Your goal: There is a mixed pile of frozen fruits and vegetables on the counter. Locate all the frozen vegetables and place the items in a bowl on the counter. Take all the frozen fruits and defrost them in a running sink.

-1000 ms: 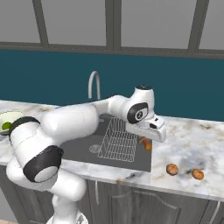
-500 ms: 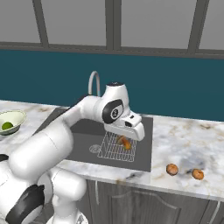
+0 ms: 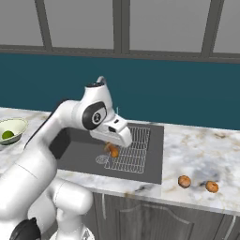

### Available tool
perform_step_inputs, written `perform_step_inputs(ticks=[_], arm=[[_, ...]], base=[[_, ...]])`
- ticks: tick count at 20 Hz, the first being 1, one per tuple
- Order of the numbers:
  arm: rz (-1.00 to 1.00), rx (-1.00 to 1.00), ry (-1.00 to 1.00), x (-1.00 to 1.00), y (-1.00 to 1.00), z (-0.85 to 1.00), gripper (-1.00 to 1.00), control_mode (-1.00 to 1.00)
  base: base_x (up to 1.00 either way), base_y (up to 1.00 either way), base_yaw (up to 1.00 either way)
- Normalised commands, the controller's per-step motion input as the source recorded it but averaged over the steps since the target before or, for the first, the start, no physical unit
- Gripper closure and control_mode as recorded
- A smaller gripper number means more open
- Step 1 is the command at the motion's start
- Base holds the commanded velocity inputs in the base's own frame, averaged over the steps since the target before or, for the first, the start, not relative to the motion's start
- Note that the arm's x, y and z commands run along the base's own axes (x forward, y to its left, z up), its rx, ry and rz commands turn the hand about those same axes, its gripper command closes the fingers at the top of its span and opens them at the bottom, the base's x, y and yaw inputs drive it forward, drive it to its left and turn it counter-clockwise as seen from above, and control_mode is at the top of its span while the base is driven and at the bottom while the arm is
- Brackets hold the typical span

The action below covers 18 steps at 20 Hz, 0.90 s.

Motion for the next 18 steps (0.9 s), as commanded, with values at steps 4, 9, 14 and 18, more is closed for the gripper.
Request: perform_step_inputs(ticks=[4,9,14,18], arm=[[0.02,0.0,0.0,-0.04,0.67,0.17,1.0,-1.0],[0.06,0.0,0.0,0.0,0.71,0.06,1.0,-1.0],[0.08,0.0,0.0,0.0,0.73,0.03,1.0,-1.0],[0.09,0.0,0.0,0.04,0.73,0.02,1.0,-1.0]], base=[[0.0,0.0,0.0],[0.0,0.0,0.0],[0.0,0.0,0.0],[0.0,0.0,0.0]])
